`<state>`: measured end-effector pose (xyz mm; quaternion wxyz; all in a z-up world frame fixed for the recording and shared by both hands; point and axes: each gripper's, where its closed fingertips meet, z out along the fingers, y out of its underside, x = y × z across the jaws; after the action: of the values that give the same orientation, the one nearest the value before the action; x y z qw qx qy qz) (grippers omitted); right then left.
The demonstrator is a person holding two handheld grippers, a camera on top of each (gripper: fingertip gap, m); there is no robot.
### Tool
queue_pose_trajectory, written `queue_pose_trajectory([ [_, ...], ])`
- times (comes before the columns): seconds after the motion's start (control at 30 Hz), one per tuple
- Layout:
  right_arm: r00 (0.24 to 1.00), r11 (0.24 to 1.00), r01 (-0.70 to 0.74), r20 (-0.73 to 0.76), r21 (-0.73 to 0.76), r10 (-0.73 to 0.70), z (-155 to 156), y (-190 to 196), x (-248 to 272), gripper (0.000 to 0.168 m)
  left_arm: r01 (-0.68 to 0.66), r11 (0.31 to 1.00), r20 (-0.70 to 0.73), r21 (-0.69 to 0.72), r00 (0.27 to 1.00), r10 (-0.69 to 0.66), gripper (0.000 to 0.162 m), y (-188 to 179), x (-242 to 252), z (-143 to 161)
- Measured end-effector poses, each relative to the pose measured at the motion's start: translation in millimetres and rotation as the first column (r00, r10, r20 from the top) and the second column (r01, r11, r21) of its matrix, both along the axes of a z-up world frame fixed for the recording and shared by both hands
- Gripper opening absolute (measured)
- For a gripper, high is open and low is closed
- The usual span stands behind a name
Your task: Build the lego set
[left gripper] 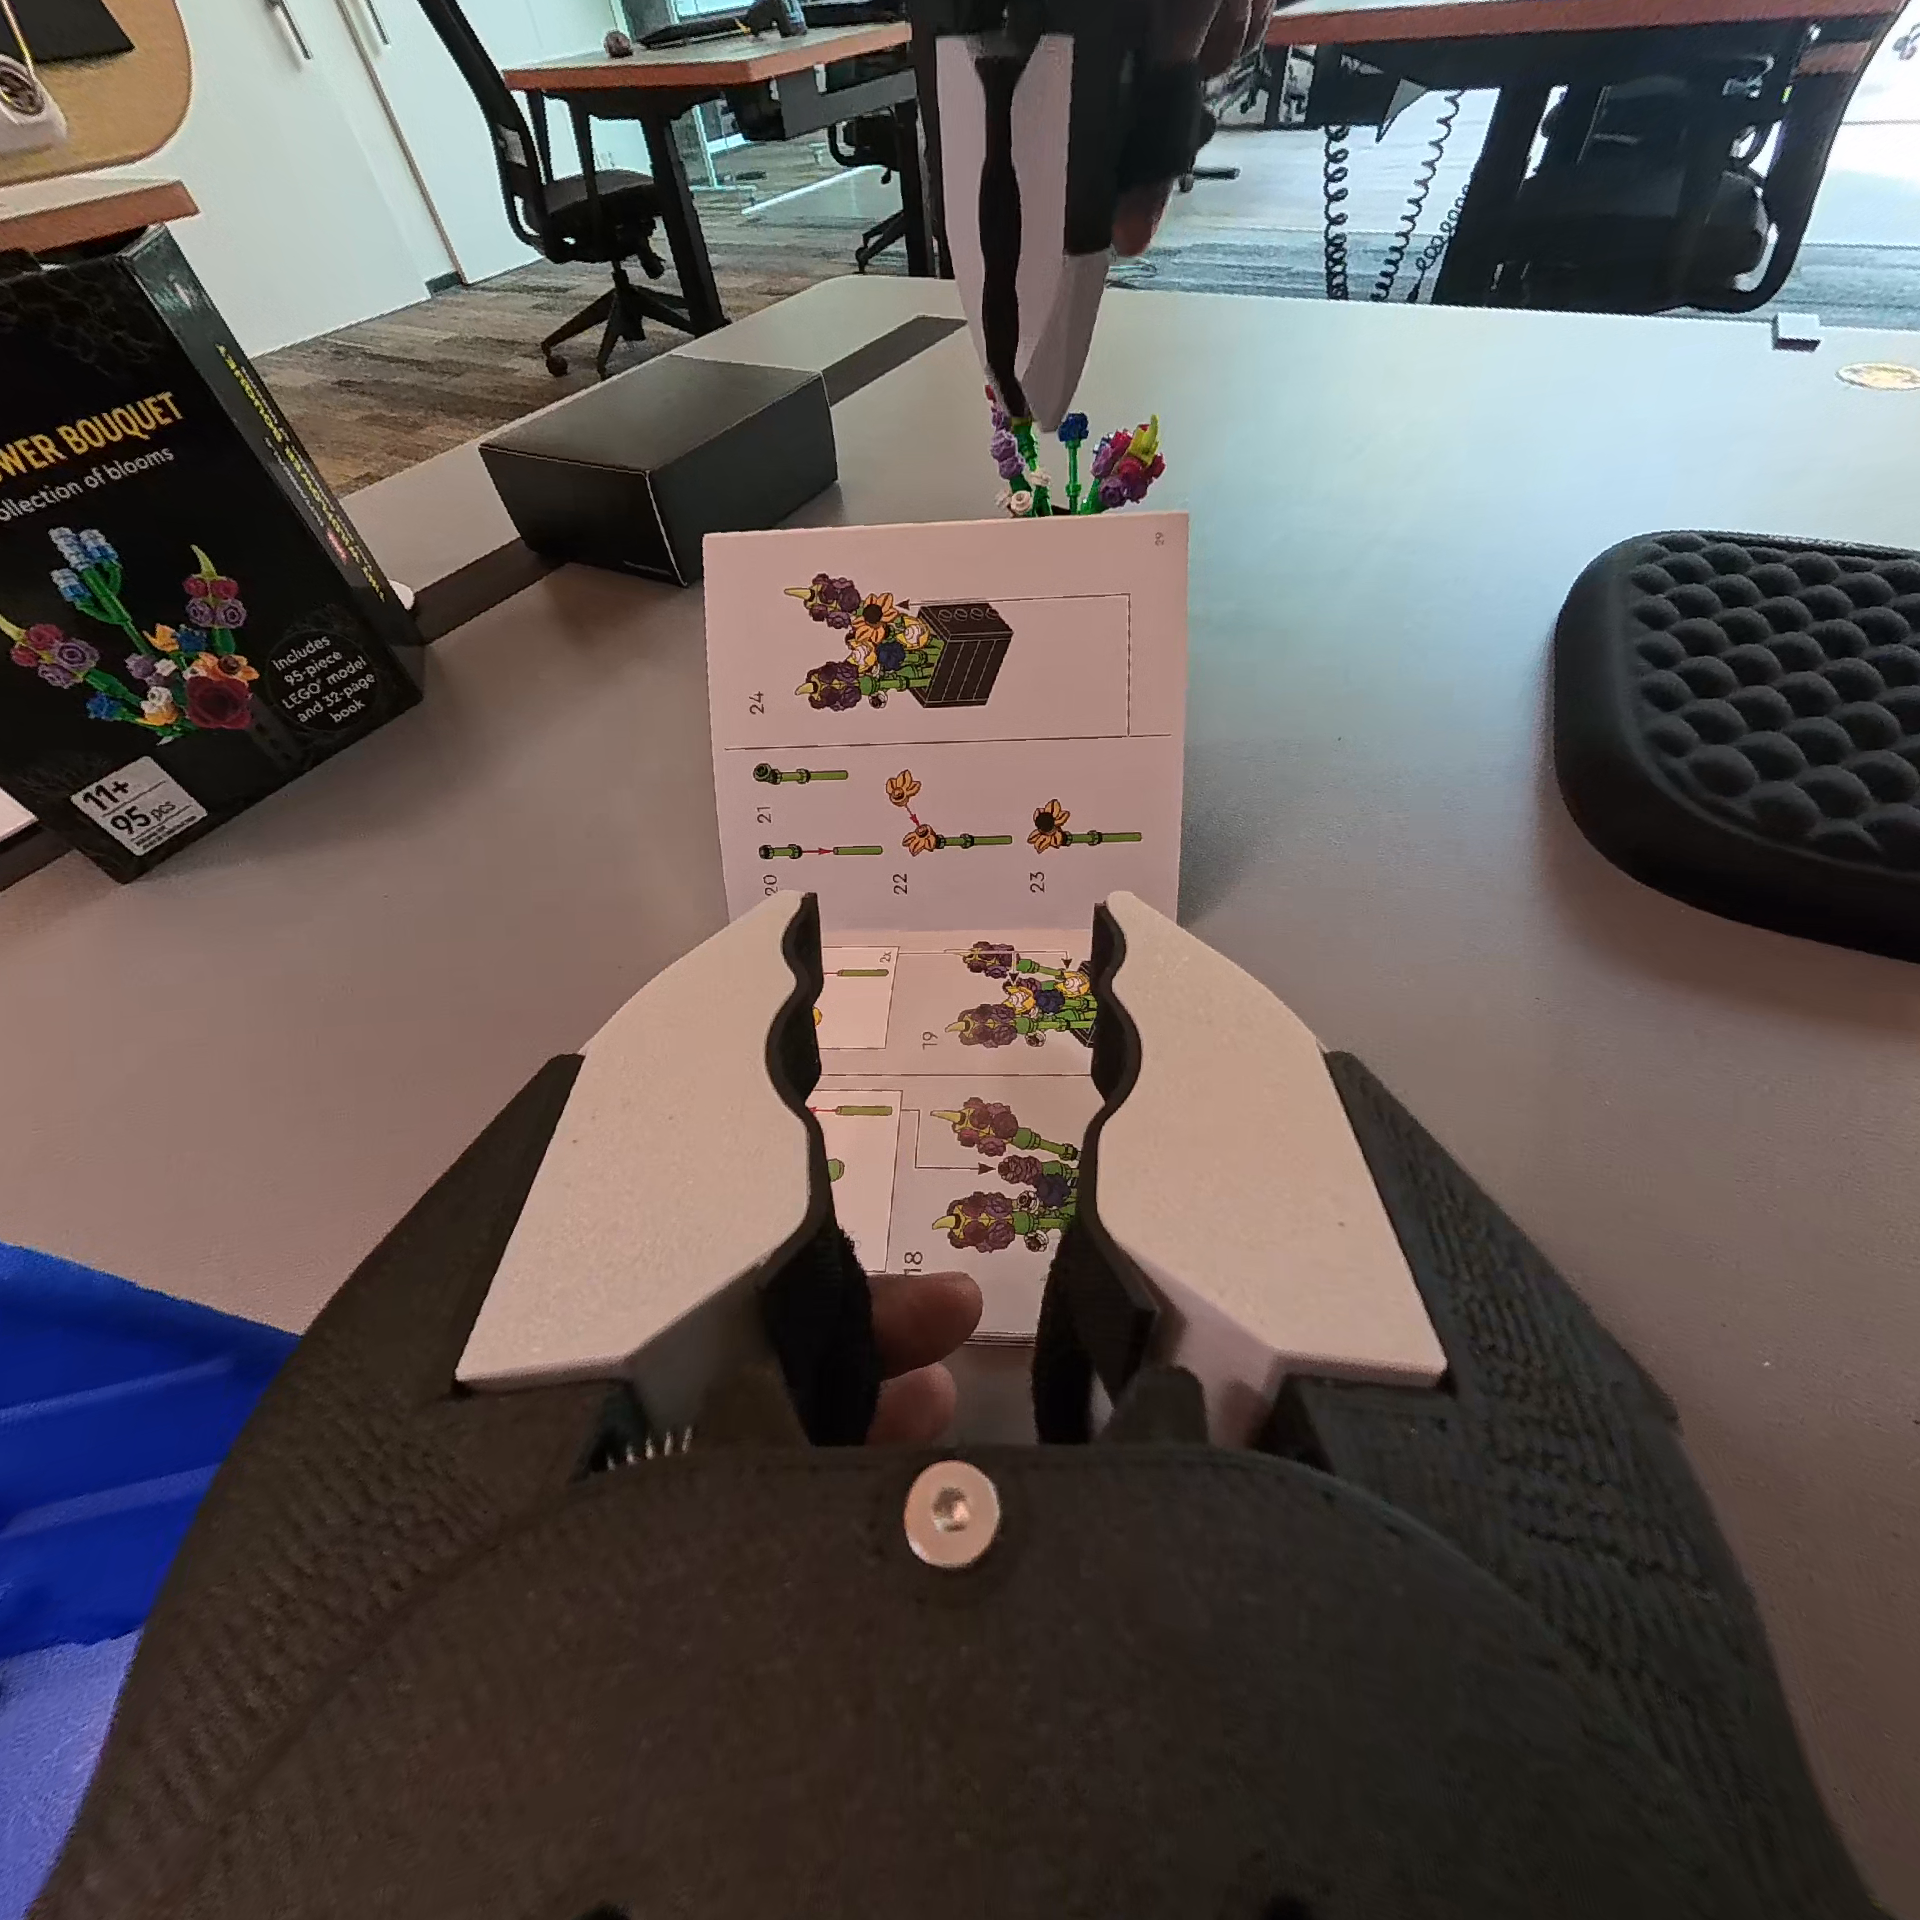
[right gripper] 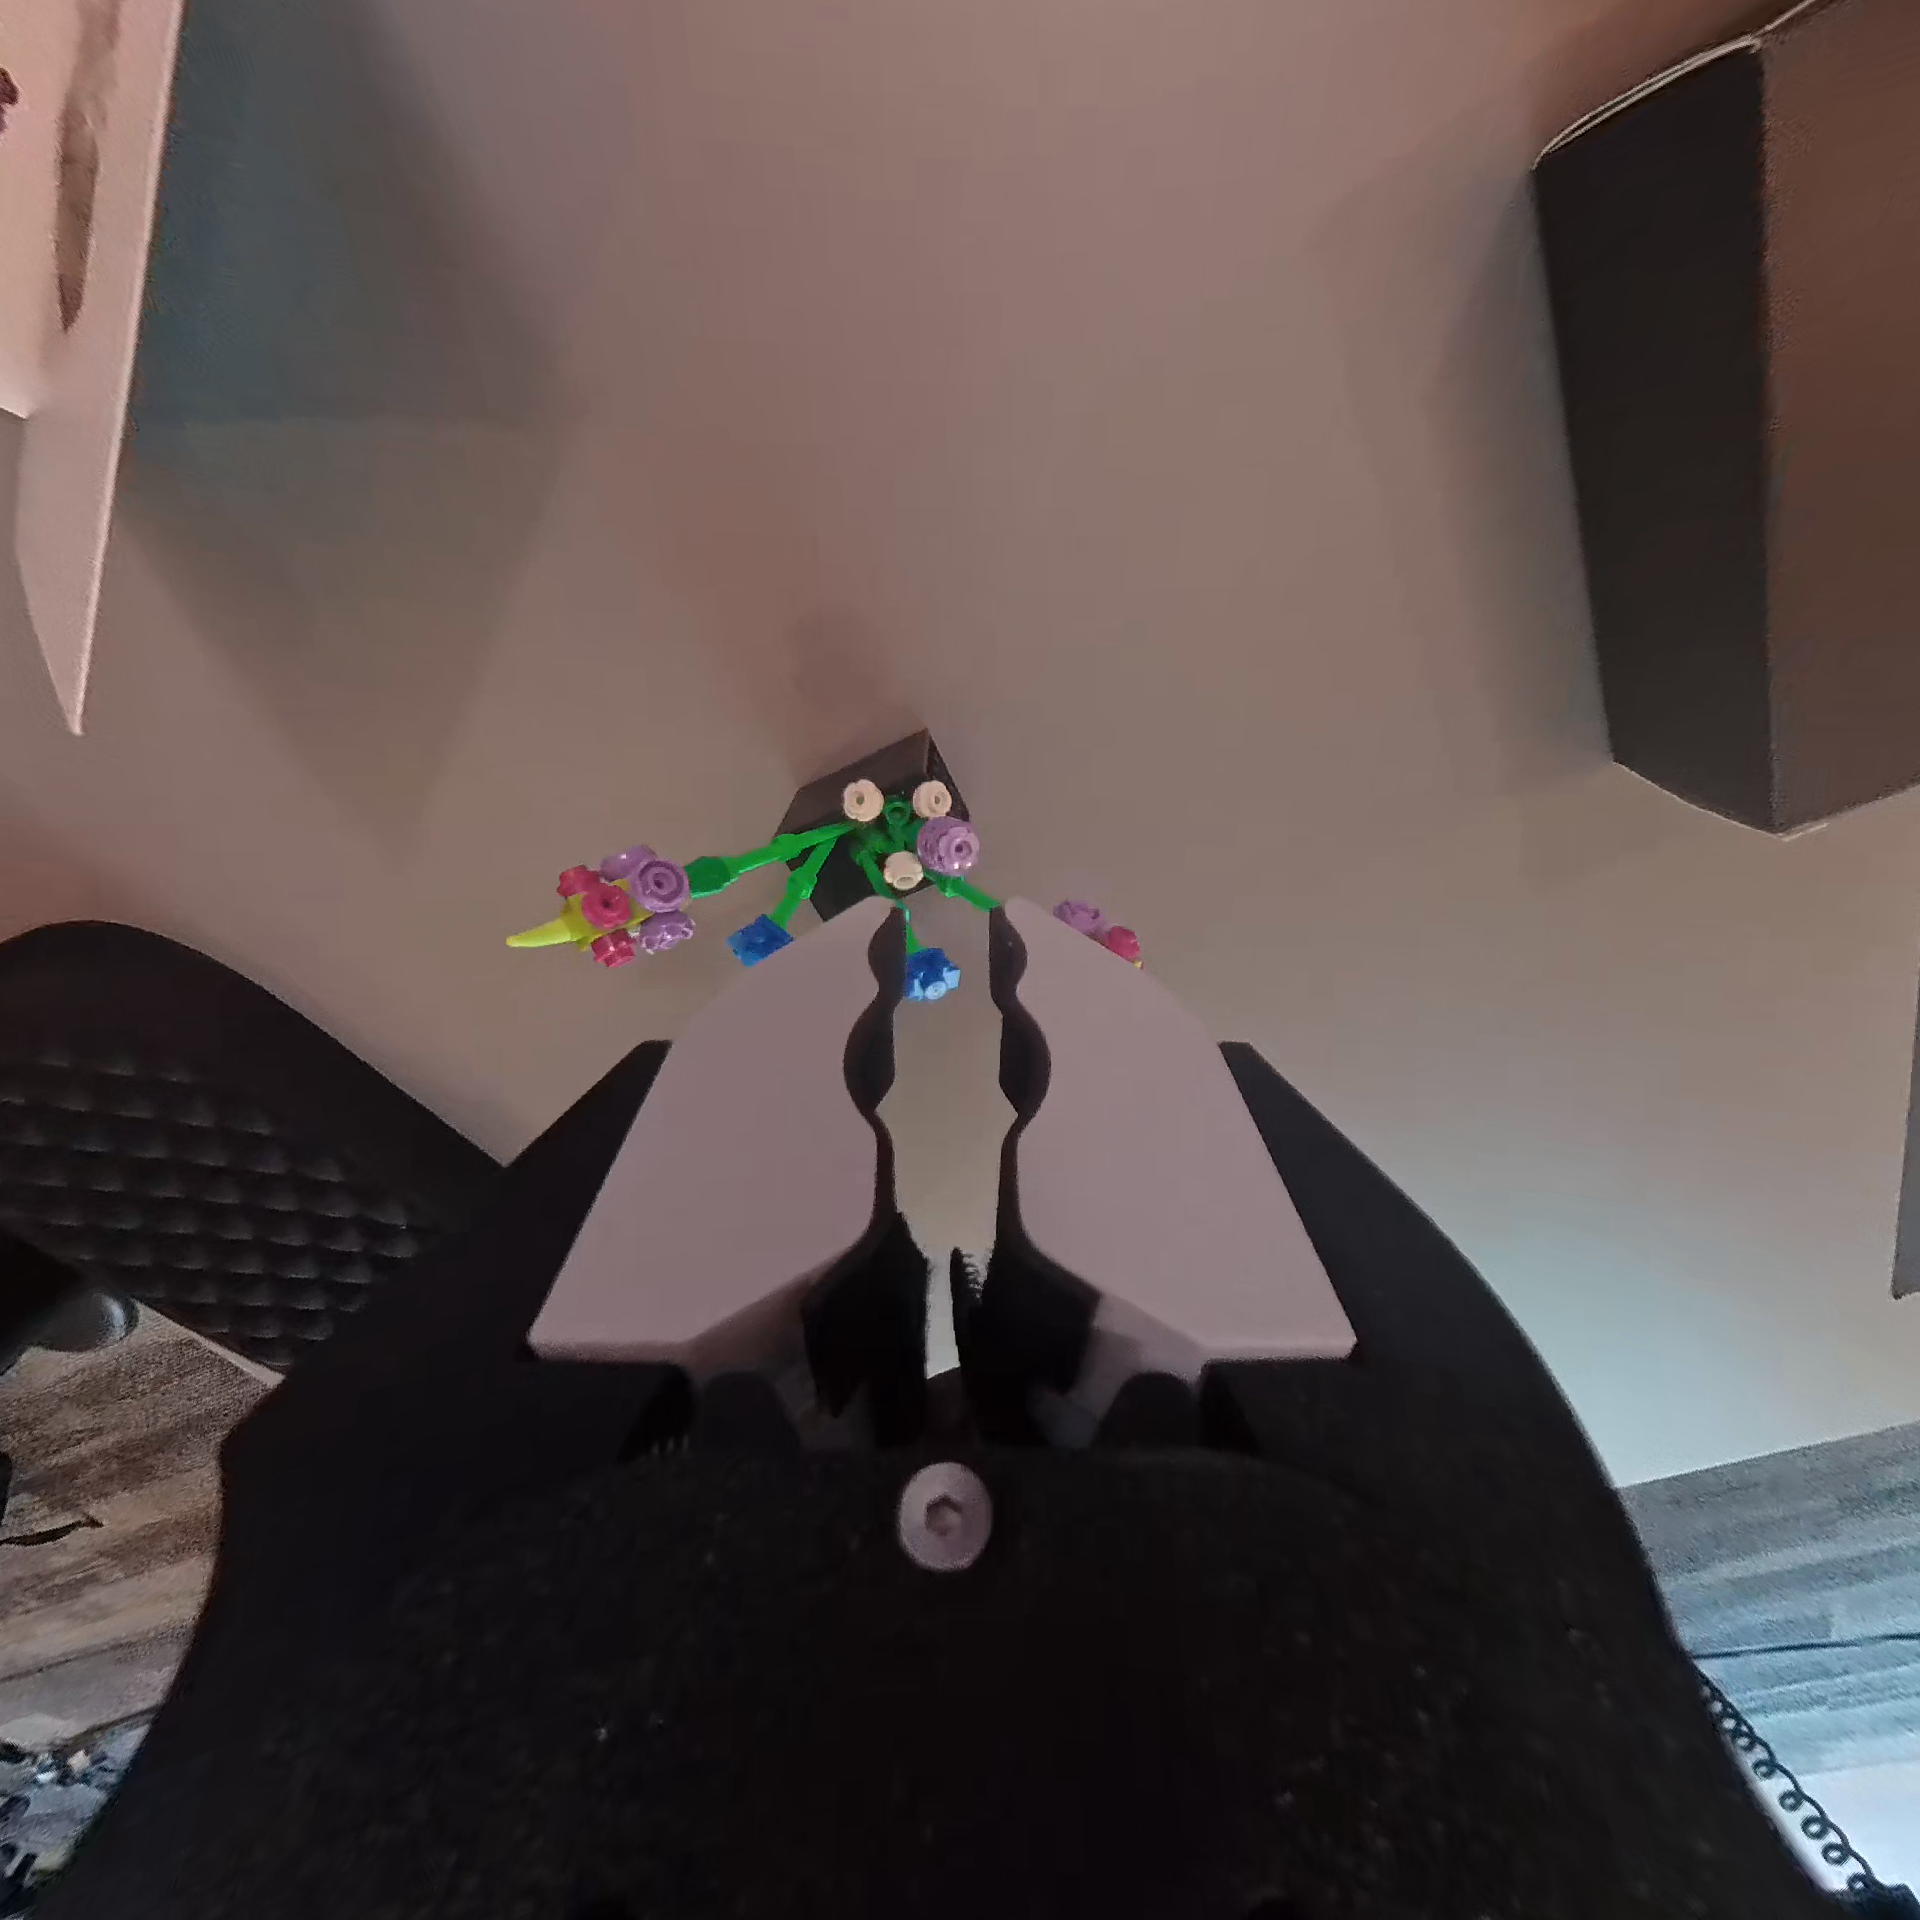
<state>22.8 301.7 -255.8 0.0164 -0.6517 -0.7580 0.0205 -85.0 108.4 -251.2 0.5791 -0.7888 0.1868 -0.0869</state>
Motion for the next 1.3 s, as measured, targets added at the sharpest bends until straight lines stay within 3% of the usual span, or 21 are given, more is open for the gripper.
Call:
queue_pose_trajectory([
  [0.23, 0.995, 0.998, 0.025, -0.102, 0.057, -0.019, 28, 2, -3, 0.02, -0.002, 1.0, -0.001, 0.002, 1.0, 0.002, 0.05, 0, -1, 0],
  [0.3, 0.967, 0.996, 0.064, -0.251, 0.062, -0.046, 47, -5, -15, 0.023, -0.017, 1.0, 0.004, 0.013, 1.0, 0.017, 0.05, 1, -3, 3],
  [0.37, 0.878, 0.996, 0.088, -0.474, 0.025, -0.066, 74, -23, -30, 0.026, -0.042, 0.998, 0.03, 0.05, 0.999, 0.041, 0.052, 2, -7, 10],
  [0.43, 0.7, 0.995, 0.094, -0.708, -0.035, -0.091, 108, -47, -41, 0.034, -0.069, 0.992, 0.087, 0.106, 0.994, 0.06, 0.062, 2, -11, 22],
  [0.53, 0.342, 0.989, 0.056, -0.928, -0.14, -0.15, 147, -85, -39, 0.05, -0.088, 0.979, 0.221, 0.183, 0.974, 0.047, 0.089, 2, -12, 42],
  [0.63, -0.031, 0.974, 0.026, -0.974, -0.225, -0.224, 164, -103, -26, 0.073, -0.084, 0.97, 0.326, 0.229, 0.945, 0.005, 0.116, 1, -8, 56],
  [0.7, -0.285, 0.968, 0.029, -0.93, -0.249, -0.23, 167, -103, -16, 0.076, -0.068, 0.958, 0.351, 0.277, 0.936, -0.035, 0.125, -1, -4, 66],
  [0.77, -0.453, 0.974, 0.058, -0.875, -0.22, -0.17, 155, -105, -7, 0.077, -0.057, 0.932, 0.341, 0.358, 0.937, -0.073, 0.126, -6, -1, 80],
  [0.83, -0.458, 0.982, 0.148, -0.888, -0.119, -0.039, 135, -112, -8, 0.082, -0.046, 0.897, 0.32, 0.439, 0.941, -0.108, 0.119, -13, -1, 92],
  [0.87, -0.413, 0.987, 0.156, -0.91, -0.035, 0.033, 132, -123, -12, 0.086, -0.037, 0.881, 0.311, 0.472, 0.942, -0.127, 0.101, -18, -2, 99],
  [0.9, -0.351, 0.987, 0.153, -0.93, 0.057, 0.109, 129, -134, -16, 0.081, -0.022, 0.86, 0.299, 0.51, 0.942, -0.153, 0.075, -25, -2, 105],
  [0.97, -0.267, 0.964, 0.175, -0.932, 0.202, 0.244, 118, -146, -20, 0.064, 0.013, 0.819, 0.256, 0.574, 0.947, -0.194, 0.001, -38, -4, 115],
  [1.07, -0.241, 0.965, 0.121, -0.936, 0.232, 0.255, 114, -156, -18, 0.002, -0.066, 0.849, 0.227, 0.524, 0.972, -0.064, 0.0, -33, -23, 107],
  [1.2, -0.208, 0.999, -0.005, -0.977, 0.046, 0.044, 106, -155, -22, 0.001, -0.197, 0.863, 0.244, 0.465, 0.966, 0.089, 0.002, -22, -44, 94],
  [1.3, -0.199, 0.997, -0.07, -0.979, -0.033, -0.046, 98, -156, -28, 0.01, -0.239, 0.904, 0.283, 0.355, 0.949, 0.14, 0.009, -13, -50, 76],
])
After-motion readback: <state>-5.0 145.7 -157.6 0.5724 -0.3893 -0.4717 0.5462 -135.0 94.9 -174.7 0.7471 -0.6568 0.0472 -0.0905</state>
